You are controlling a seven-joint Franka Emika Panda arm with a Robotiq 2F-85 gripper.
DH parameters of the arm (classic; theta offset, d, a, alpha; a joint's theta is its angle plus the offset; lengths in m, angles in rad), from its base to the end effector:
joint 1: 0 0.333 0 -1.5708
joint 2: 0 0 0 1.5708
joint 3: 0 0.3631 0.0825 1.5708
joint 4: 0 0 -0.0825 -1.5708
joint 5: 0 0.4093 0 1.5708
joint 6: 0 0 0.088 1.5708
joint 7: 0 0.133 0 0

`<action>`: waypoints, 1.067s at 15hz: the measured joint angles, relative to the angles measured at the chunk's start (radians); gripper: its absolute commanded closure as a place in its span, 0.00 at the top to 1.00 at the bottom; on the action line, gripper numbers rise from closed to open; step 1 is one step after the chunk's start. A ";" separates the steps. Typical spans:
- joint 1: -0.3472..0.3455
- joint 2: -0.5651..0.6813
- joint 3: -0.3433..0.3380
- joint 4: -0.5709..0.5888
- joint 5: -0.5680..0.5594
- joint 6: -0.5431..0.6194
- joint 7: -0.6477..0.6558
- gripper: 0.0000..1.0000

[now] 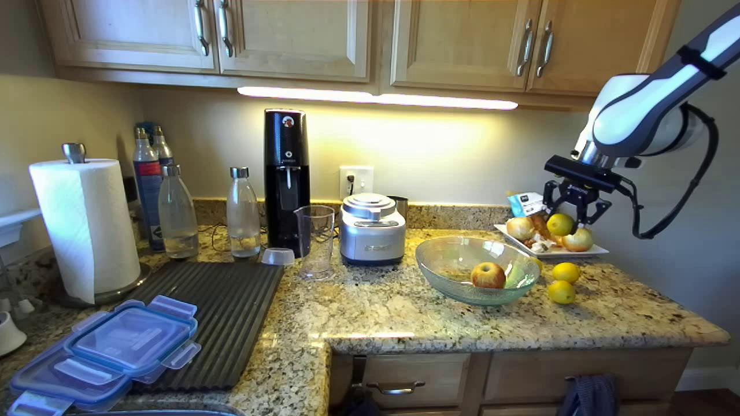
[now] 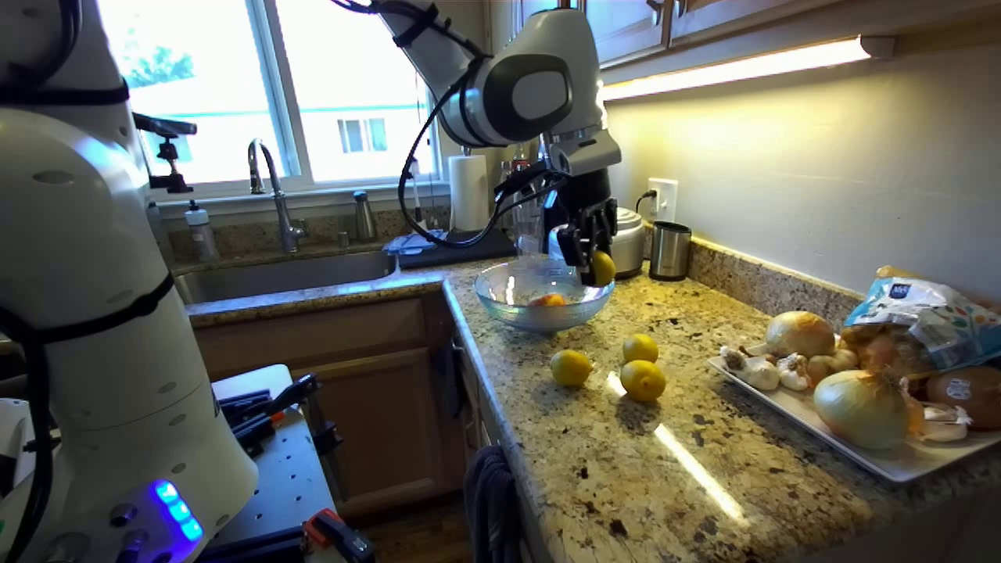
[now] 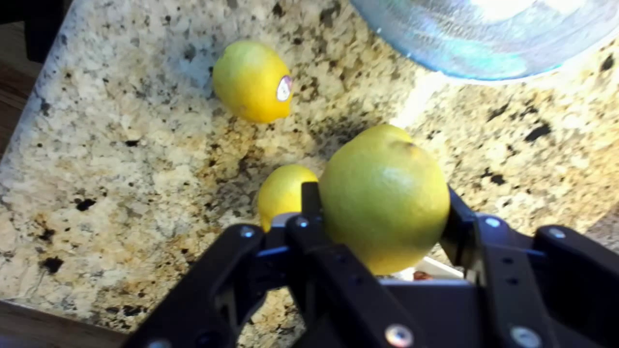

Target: Place one lemon from the counter in the glass bowl

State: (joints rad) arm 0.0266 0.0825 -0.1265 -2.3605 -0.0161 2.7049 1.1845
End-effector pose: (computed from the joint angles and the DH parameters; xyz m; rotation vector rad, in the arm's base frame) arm 0.5553 -0.0551 0.3224 -2.4176 1.7793 -0.3542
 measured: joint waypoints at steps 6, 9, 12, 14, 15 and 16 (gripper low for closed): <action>0.053 0.008 0.129 0.033 -0.013 0.009 -0.034 0.33; 0.082 0.070 0.161 0.073 -0.037 0.042 -0.056 0.33; 0.112 0.158 0.180 0.124 -0.040 0.087 -0.109 0.33; 0.129 0.216 0.192 0.159 -0.030 0.109 -0.157 0.33; 0.134 0.242 0.201 0.175 -0.020 0.115 -0.185 0.33; 0.140 0.266 0.208 0.192 -0.007 0.117 -0.212 0.33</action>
State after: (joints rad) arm 0.1664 0.3484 0.0819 -2.1683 -0.0230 2.8216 0.9725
